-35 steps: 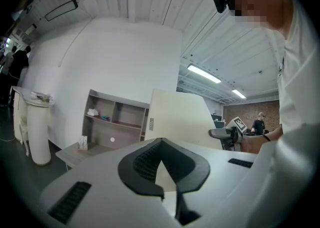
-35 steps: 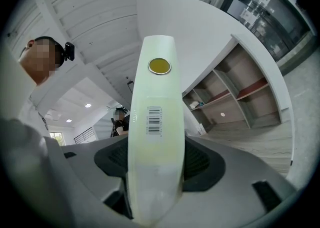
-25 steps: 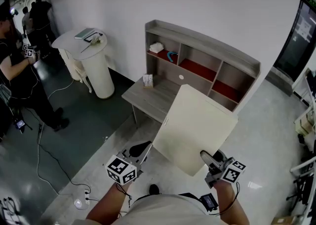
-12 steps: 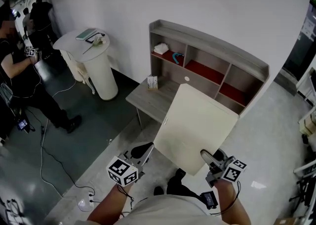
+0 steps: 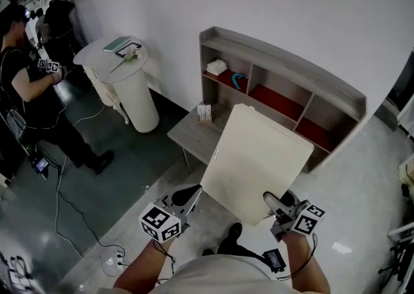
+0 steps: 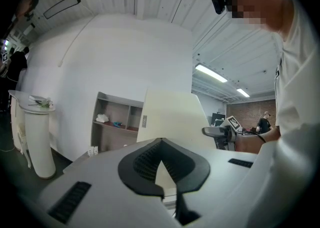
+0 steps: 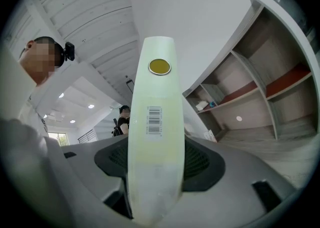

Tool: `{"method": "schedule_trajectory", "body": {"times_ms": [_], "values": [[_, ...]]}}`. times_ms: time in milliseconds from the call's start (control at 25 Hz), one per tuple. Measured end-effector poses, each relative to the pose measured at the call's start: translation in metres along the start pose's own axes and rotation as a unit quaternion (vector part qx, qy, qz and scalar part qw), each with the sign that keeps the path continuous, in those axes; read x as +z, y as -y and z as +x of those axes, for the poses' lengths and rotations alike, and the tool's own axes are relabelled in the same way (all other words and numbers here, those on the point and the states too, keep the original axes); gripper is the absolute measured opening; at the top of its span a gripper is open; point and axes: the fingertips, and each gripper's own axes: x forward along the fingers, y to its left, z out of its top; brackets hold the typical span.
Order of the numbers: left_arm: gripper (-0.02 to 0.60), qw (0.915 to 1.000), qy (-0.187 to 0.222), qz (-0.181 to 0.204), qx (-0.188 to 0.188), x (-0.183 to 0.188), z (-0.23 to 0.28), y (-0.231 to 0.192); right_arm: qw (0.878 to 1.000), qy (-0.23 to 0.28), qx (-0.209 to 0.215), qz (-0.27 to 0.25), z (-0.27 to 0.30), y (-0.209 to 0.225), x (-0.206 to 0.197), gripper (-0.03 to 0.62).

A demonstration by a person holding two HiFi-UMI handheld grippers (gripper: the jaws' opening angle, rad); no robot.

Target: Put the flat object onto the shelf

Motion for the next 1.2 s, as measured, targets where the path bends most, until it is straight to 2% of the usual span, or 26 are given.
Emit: {"method": "schedule_trajectory", "body": {"times_ms": [240,560,960,1200], "values": [[0.012,0.9999,0.002,0.011,0.006,0.016,0.059,-0.028,1.0,-0.004,0.012,-0.017,0.03,0.046,0.046,0.284],[0.012,0.9995,0.015,0.028,0.008,0.048,0.147,-0.051,0.998,0.007,0.034,-0.056,0.06,0.1,0.132,0.284],[0.012,0.9965,0.032,0.076,0.01,0.098,0.207,-0.064,0.992,0.024,0.061,-0.109,0.089,0.121,0.218,0.284],[0.012,0.9958,0.042,0.081,0.015,0.119,0.231,-0.091,0.988,0.043,0.064,-0.133,0.115,0.127,0.259,0.284]]}}
